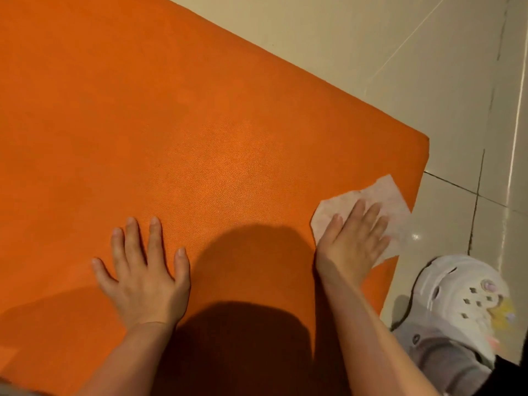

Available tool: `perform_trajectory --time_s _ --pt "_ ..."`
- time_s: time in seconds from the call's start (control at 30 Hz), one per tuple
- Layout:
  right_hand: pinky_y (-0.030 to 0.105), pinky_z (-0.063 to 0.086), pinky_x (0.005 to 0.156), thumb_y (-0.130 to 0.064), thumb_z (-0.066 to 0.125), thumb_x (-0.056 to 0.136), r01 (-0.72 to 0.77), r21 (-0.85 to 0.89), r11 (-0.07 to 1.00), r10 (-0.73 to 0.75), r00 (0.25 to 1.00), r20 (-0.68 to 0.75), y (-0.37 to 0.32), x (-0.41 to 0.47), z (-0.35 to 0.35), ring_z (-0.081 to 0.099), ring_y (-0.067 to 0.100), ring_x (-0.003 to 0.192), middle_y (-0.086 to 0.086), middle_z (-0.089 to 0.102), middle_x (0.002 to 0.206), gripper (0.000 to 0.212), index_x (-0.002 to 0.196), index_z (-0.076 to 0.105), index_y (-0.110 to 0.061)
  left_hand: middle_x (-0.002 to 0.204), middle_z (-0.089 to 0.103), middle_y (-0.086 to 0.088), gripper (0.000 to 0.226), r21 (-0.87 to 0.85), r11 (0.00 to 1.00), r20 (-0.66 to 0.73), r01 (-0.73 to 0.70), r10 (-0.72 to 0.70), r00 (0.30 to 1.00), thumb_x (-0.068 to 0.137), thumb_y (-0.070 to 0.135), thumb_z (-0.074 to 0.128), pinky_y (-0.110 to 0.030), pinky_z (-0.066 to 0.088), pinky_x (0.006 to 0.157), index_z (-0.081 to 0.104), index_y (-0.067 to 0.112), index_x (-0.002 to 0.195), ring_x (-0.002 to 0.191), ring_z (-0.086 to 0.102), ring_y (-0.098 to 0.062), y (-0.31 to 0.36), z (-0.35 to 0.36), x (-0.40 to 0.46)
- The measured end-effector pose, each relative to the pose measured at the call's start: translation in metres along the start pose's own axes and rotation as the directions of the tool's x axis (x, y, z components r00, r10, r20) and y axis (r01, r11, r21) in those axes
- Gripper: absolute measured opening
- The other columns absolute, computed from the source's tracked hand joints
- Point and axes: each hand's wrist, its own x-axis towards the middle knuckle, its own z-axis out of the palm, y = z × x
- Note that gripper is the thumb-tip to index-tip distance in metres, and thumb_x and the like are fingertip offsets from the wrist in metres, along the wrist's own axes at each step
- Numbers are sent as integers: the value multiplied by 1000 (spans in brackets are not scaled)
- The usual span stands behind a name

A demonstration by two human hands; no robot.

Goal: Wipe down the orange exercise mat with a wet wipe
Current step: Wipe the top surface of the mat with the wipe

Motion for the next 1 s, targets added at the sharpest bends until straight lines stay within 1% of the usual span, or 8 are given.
perform_trajectory --time_s 0.17,0.3,0.37,0.47,0.7,0.8,0.9,1.0 --pt "57 15 114 -43 29 96 409 -65 910 -408 913 26 -74 -105 38 20 36 146 17 26 158 64 150 30 -8 158 29 -15 67 -11 1000 -38 -27 26 999 91 49 32 -64 11 113 42 16 148 148 20 -32 0 2 0" --pt "52 19 114 -42 24 103 527 47 849 -529 845 80 -57 -89 37 30 32 143 10 36 155 52 146 41 -19 158 30 -15 66 -15 999 -65 -30 29 997 91 48 34 -64 11 113 44 15 147 148 21 -32 -1 2 -1" --pt "49 21 113 -41 29 101 439 22 898 -440 898 21 -30 -53 31 36 35 140 11 38 153 52 145 42 -17 157 30 -15 66 -24 999 -58 -30 29 998 92 49 33 -63 10 113 44 15 147 148 21 -31 -1 1 -1" --pt "47 2 121 -50 14 99 135 -49 990 -133 991 29 10 10 3 6 32 150 8 7 164 65 157 11 -20 158 29 -14 66 -24 1000 -44 -21 19 999 91 49 33 -61 9 114 43 16 147 148 20 -31 0 0 0" --pt "48 -12 119 -47 13 104 -222 38 974 220 974 52 -9 84 -23 -14 32 149 12 -15 163 65 156 -7 -14 157 31 -17 67 -26 999 -44 -25 24 999 90 50 33 -61 10 113 45 15 146 147 23 -34 -2 0 1" --pt "49 -10 118 -48 14 103 58 -14 998 -57 997 55 -63 54 8 -7 36 150 14 -6 164 66 157 2 -13 157 32 -17 68 -20 1000 -32 -14 13 999 90 50 33 -62 11 113 46 14 146 146 23 -34 -1 0 2" --pt "51 9 115 -51 24 93 354 -19 935 -354 935 -1 -130 -3 34 29 42 143 18 32 156 71 148 39 -9 156 32 -16 68 -15 1000 -45 -8 7 999 89 50 33 -64 12 112 46 15 145 146 24 -33 1 -1 3" --pt "50 -8 118 -52 15 99 623 -24 782 -611 773 172 -155 -34 37 0 31 151 8 4 164 67 157 15 -19 156 33 -16 67 -4 1000 -44 -8 8 999 89 49 33 -64 13 111 46 15 145 145 24 -33 2 -2 3"
